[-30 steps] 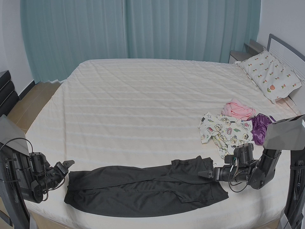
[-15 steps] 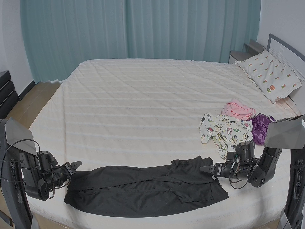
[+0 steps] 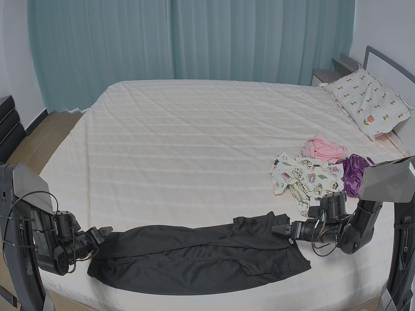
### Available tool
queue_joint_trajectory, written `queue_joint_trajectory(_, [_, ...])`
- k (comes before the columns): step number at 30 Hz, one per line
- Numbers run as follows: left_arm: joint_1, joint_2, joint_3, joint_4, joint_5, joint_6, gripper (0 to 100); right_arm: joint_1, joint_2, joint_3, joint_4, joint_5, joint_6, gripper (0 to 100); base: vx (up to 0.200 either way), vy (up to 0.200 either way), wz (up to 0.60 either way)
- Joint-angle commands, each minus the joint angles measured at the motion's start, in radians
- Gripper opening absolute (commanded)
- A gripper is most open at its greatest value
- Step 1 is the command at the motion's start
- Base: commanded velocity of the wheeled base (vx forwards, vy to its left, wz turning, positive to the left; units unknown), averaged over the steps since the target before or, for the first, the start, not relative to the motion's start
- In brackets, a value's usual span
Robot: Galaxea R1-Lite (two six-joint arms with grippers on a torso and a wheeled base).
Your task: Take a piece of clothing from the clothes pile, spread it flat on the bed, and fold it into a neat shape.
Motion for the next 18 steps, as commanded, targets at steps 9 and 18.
queue_joint_trajectory(9, [0.013,0.072,-0.066,0.002,0.096,0.0,0,-0.015,0.001,-0.008,-0.003,0.001,0.0,100,0.0,0.0,0.0])
queue_joint_trajectory(18, [0.031,0.061,-0.073,-0.017,0.1,-0.077,0,-0.03,0.015,-0.055,0.012,0.002,0.049,100,0.0,0.0,0.0])
